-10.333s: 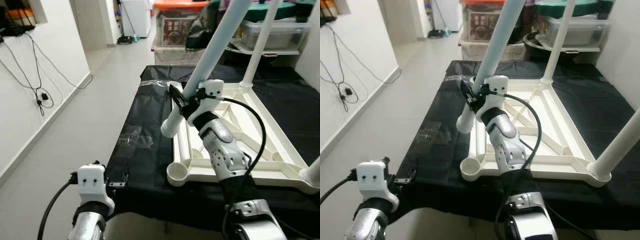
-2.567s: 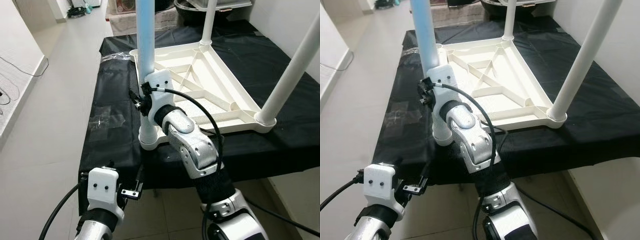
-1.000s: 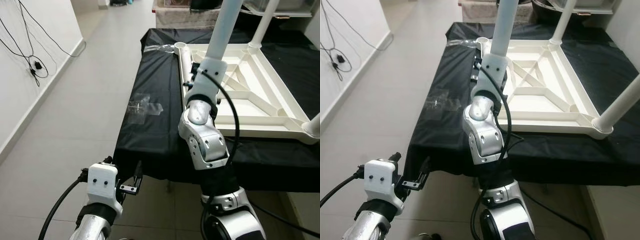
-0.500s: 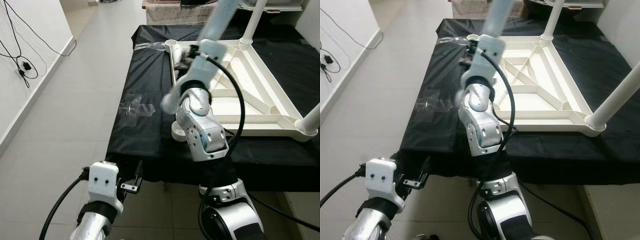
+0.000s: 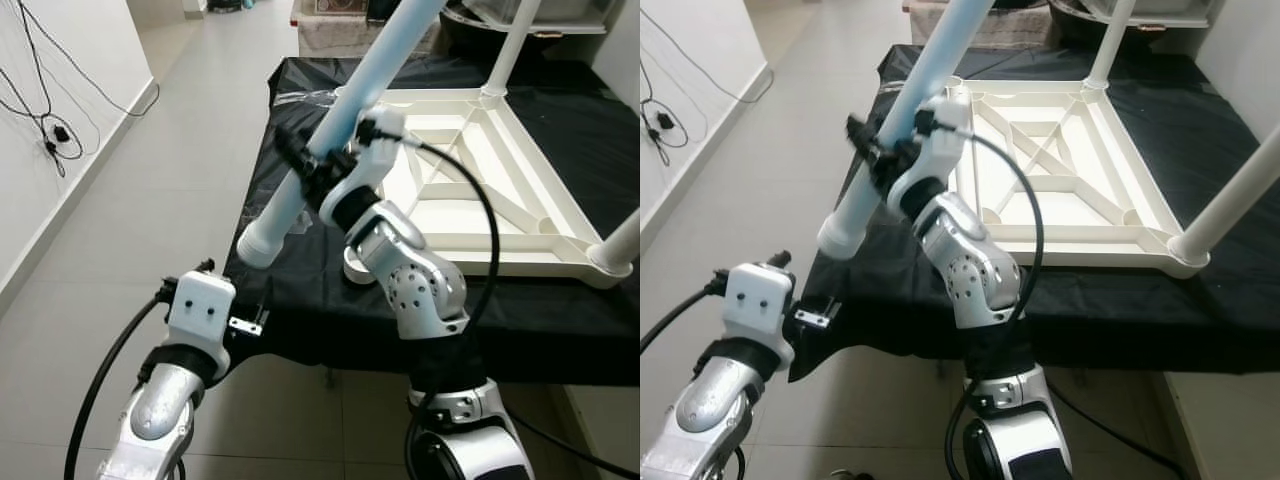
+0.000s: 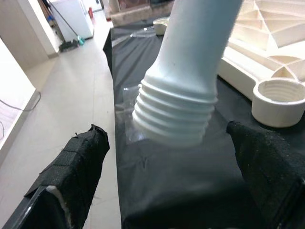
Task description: Building children table
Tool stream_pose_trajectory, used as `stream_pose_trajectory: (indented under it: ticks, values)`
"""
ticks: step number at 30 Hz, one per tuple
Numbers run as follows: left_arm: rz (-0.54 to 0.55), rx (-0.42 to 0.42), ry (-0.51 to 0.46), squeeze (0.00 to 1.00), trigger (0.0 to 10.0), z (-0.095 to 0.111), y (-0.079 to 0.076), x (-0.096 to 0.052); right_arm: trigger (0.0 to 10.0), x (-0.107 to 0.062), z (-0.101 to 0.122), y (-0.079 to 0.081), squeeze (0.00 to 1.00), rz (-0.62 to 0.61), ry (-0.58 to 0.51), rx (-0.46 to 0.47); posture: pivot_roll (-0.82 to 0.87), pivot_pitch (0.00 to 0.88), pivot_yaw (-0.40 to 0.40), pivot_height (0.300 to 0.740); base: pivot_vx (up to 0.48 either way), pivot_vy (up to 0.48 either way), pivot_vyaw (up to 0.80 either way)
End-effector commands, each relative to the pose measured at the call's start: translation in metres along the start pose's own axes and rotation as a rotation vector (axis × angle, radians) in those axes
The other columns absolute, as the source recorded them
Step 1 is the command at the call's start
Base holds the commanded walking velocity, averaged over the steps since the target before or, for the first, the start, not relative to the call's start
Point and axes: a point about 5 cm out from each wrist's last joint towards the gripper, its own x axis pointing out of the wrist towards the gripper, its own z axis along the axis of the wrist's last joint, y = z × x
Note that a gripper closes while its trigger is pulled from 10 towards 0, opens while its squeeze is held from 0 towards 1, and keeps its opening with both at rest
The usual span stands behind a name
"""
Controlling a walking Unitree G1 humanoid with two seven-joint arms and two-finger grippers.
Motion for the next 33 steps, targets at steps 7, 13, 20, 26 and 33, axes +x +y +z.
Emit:
stream_pose_trajectory:
  ticks: [7,13,20,26,33]
  values:
    - [-0.069,-0.021,0.074,0.00,10.0,-0.014,-0.008,0.013,10.0,-0.013,-0.021,0.018,0.00,0.135,0.062,0.083,0.10,0.091,0.018,0.740,0.000,0.000,0.00]
    - [-0.084,-0.028,0.084,0.00,10.0,-0.017,-0.012,0.017,10.0,-0.017,-0.027,0.025,0.00,0.186,0.095,0.100,0.10,0.091,0.018,0.740,0.000,0.000,0.00]
    - [-0.154,-0.056,0.107,0.00,0.0,-0.022,-0.024,0.021,10.0,-0.022,-0.033,0.029,0.00,0.216,0.130,0.101,0.09,0.082,0.024,0.740,0.000,0.000,0.00]
    - [-0.170,-0.053,0.114,0.00,0.0,-0.024,-0.030,0.022,10.0,-0.025,-0.037,0.031,0.00,0.231,0.146,0.092,0.09,0.082,0.024,0.740,0.000,0.000,0.00]
    - [-0.180,-0.047,0.110,0.00,0.0,-0.025,-0.032,0.021,10.0,-0.029,-0.044,0.025,0.00,0.227,0.166,0.050,0.10,0.075,0.024,0.740,0.000,0.000,0.00]
